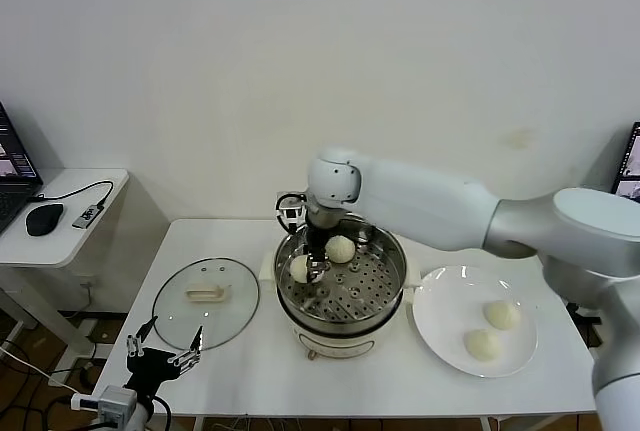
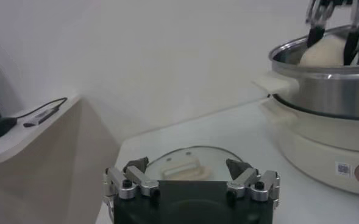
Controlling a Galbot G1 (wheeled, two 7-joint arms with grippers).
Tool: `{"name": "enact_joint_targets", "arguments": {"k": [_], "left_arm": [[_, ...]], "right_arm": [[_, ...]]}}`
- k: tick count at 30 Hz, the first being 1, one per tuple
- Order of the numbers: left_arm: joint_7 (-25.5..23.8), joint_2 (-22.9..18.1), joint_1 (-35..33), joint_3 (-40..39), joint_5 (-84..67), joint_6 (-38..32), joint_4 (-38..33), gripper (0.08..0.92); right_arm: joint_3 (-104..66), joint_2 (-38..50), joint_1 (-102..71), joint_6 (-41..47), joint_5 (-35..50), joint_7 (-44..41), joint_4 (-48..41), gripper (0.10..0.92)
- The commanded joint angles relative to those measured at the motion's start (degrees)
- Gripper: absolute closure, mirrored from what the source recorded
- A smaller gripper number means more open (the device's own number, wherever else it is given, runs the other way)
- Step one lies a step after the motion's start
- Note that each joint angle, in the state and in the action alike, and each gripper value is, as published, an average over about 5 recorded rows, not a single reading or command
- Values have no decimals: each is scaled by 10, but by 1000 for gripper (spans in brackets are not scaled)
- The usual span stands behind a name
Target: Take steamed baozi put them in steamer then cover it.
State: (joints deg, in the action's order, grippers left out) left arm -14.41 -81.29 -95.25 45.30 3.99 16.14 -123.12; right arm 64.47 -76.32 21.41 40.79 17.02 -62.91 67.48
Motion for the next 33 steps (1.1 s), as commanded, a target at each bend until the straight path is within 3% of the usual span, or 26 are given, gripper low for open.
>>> {"name": "enact_joint_targets", "arguments": {"k": [1,9,18,21,33], "left_arm": [[0,1,1,0,-1,0,3,177],[-1,1,5,-3,0,1,9,177],[-2,0,5,-2,2,1,11,177],[-2,-1,4,-2,3,2,11,177],[-2,3,-2,-2,5,1,23,177]], "right_arm": [[-2,-28,-21,-1,-18,3,-35,493],[-9,-18,-20,-5,-13,6,-25,479],[-27,49,7,-12,-16,-9,41,251],[-30,95,26,-20,-17,-20,72,211],[-68,367,79,-76,-6,-74,218,203]]}}
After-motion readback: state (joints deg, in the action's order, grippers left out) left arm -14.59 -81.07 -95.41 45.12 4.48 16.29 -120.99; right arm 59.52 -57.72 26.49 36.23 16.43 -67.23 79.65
